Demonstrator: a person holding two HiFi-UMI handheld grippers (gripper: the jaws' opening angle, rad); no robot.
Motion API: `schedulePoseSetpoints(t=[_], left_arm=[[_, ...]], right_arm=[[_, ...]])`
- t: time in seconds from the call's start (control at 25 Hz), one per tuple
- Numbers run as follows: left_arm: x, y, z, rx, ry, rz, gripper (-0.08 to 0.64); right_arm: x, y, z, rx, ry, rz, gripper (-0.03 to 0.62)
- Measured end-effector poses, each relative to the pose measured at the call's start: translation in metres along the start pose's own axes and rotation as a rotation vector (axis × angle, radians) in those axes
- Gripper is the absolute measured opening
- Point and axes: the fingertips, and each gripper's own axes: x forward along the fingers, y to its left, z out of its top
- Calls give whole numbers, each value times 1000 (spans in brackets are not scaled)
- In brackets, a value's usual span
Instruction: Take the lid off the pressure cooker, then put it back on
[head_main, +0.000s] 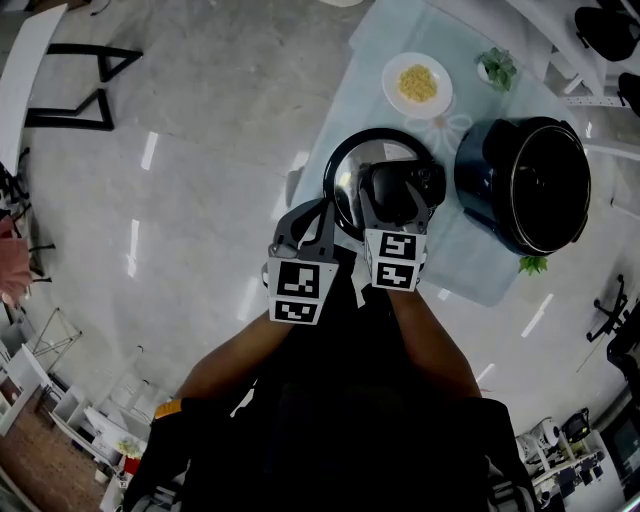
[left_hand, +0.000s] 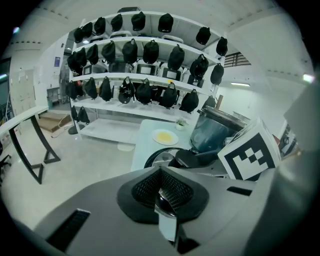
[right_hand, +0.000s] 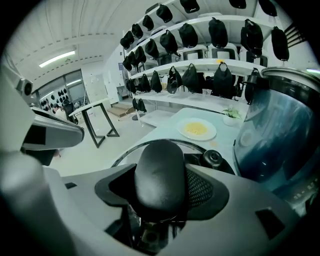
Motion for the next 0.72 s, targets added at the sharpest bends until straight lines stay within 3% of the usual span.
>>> schedulePoseSetpoints(t=[0.2, 0.36, 0.72], left_arm=[[-11, 6, 19, 4, -45, 0, 8], [-27, 12, 45, -8, -92, 11, 6], [-67, 17, 104, -37, -197, 42, 6]], right_arm=[[-7, -2, 3, 34, 36, 23, 297], [-27, 13, 19, 0, 27, 67, 295], [-95, 31, 99, -68, -128, 175, 295]])
